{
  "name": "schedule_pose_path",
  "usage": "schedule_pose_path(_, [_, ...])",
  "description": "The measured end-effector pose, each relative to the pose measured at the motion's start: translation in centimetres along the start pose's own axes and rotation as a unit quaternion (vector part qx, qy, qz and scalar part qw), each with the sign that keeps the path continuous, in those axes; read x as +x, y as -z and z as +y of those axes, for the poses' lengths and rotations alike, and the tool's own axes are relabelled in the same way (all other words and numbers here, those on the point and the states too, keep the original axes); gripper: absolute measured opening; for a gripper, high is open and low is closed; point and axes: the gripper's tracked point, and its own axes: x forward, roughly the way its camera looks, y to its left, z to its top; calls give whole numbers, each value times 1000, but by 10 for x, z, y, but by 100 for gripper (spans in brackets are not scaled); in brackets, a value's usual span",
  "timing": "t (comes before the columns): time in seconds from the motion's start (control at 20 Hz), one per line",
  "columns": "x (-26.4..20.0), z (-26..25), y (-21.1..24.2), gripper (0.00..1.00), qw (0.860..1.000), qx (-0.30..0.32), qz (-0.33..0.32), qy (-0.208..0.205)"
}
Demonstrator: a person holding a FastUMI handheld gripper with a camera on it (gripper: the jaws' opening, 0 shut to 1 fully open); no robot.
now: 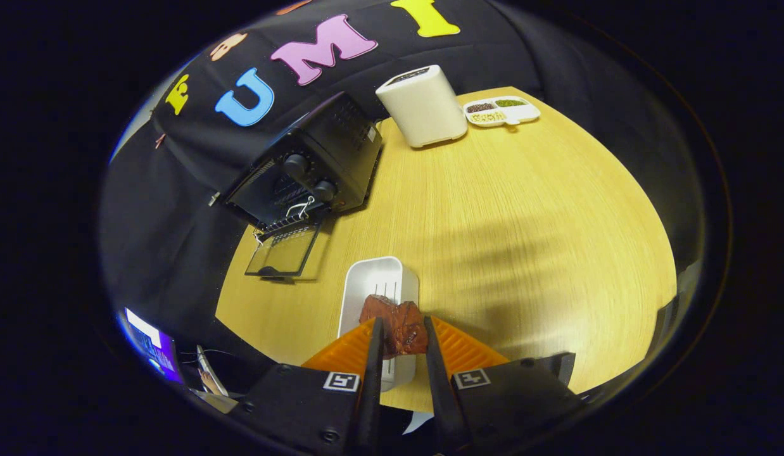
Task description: Open the toaster oven, put the food inside, and close the toaster oven door.
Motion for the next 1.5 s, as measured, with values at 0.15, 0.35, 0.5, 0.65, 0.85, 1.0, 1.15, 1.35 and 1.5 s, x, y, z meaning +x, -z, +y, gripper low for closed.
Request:
schedule_pose_path(0.15, [-4, 6, -3, 26, 999, 22, 8, -25])
schedule_pose_path(0.35, [-7, 7, -4, 16, 999, 37, 10, -38])
schedule_pose_path(0.5, [-8, 11, -2, 14, 999, 33, 12, -39])
schedule_pose_path(0.65, [-17, 10, -6, 13, 999, 28, 8, -30])
schedule_pose_path(0.85, [-38, 20, -19, 13, 999, 29, -6, -23])
schedule_pose_path(1.0, [-49, 37, -28, 13, 999, 31, -13, -17])
schedule_pose_path(1.15, [-51, 72, -37, 13, 998, 47, -28, -28])
schedule_pose_path(1.35, [-41, 129, -49, 13, 995, 68, -56, -48])
schedule_pose_path(1.5, [-22, 172, -54, 13, 992, 68, -75, -69])
